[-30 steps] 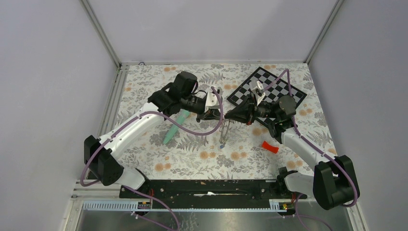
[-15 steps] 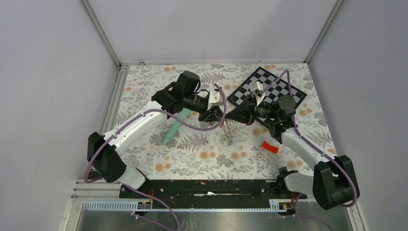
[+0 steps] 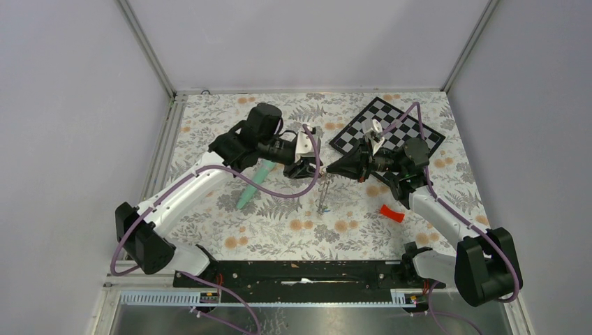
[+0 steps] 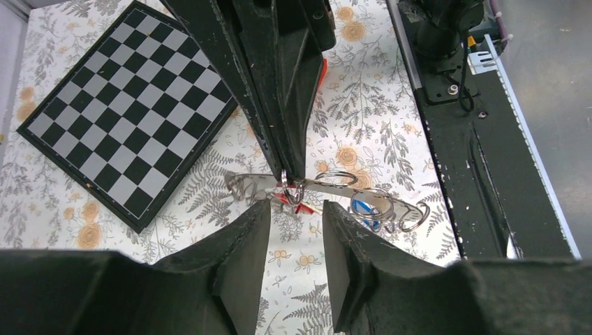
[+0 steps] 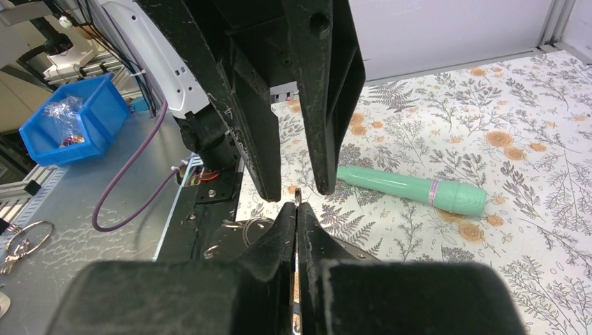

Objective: Put the keys on the keyring

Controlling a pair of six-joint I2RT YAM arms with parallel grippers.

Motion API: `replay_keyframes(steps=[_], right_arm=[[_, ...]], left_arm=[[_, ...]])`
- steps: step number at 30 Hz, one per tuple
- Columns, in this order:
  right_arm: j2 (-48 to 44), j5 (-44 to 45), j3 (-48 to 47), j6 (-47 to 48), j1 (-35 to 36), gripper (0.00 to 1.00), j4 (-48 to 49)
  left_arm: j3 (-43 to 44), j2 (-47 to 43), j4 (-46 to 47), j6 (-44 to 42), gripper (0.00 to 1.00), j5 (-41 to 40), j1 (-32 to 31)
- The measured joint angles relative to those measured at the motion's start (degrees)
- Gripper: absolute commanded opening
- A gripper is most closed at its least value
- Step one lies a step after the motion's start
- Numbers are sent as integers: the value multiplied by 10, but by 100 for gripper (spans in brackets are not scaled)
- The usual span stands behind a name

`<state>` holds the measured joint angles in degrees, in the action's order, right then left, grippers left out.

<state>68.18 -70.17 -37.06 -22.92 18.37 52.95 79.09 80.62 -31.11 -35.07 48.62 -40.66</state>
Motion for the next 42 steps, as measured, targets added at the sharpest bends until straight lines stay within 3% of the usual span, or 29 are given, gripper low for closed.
replay_keyframes(steps=[20, 25, 29, 34, 35, 38, 42], right_arm=[[-2, 0, 0, 19, 0, 0, -13], [-2, 0, 1, 25, 0, 0, -15], [-2, 1, 1, 30, 0, 0, -19], [-6, 0, 1, 39, 0, 0, -24], [-6, 0, 1, 41, 0, 2, -26], [-11, 2, 2, 62, 0, 18, -44], [-24, 5, -1, 137, 0, 36, -119]], left_arm=[[0, 31, 16, 55, 25, 10, 0], [1, 32, 21, 68, 16, 15, 0], [1, 32, 21, 78, 0, 19, -1], [1, 33, 22, 87, 0, 21, -1], [2, 34, 20, 87, 0, 20, -1], [16, 38, -2, 83, 0, 4, -4], [56, 48, -68, 64, 0, -68, -28]])
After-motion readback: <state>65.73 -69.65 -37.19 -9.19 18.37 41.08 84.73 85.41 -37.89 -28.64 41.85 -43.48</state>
